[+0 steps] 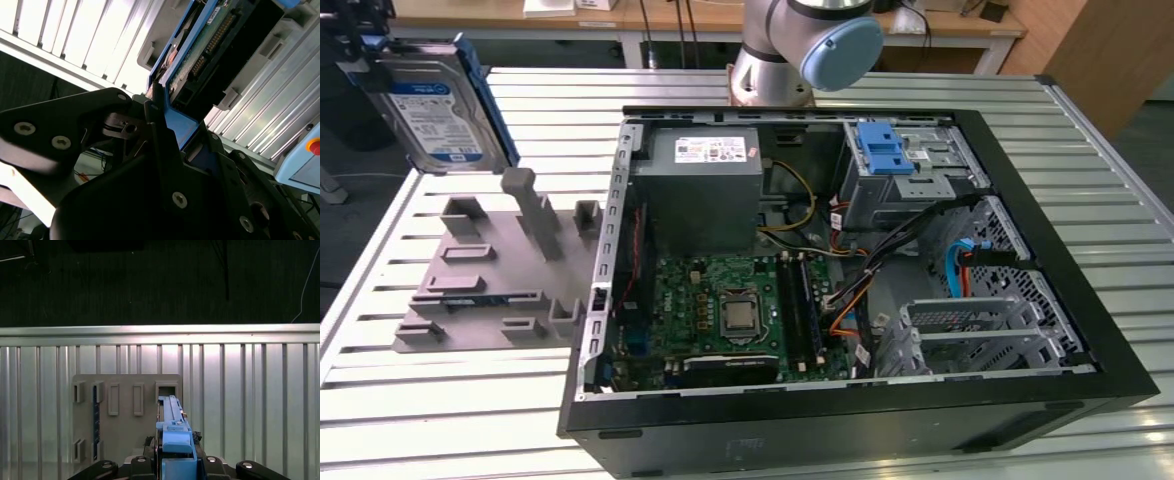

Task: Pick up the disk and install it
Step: 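Pick up the disk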

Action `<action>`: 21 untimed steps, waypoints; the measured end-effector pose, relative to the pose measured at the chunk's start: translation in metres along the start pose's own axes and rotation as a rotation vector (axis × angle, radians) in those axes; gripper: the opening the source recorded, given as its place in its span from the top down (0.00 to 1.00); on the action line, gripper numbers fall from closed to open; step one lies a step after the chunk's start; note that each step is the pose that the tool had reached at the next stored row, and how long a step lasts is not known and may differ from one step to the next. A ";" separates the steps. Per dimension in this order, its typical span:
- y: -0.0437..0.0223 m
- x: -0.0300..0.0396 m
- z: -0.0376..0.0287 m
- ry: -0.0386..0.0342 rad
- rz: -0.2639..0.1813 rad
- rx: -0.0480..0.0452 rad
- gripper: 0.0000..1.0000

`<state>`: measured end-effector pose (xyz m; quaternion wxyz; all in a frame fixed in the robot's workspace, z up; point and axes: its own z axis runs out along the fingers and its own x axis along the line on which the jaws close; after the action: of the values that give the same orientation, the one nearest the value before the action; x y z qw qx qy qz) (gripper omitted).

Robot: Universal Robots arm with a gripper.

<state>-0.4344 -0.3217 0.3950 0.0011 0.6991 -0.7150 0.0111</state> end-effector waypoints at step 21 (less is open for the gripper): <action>-0.0002 0.0002 -0.0148 -0.0001 0.000 0.0004 0.64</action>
<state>-0.4344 -0.3217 0.4098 0.0009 0.6991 -0.7150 0.0112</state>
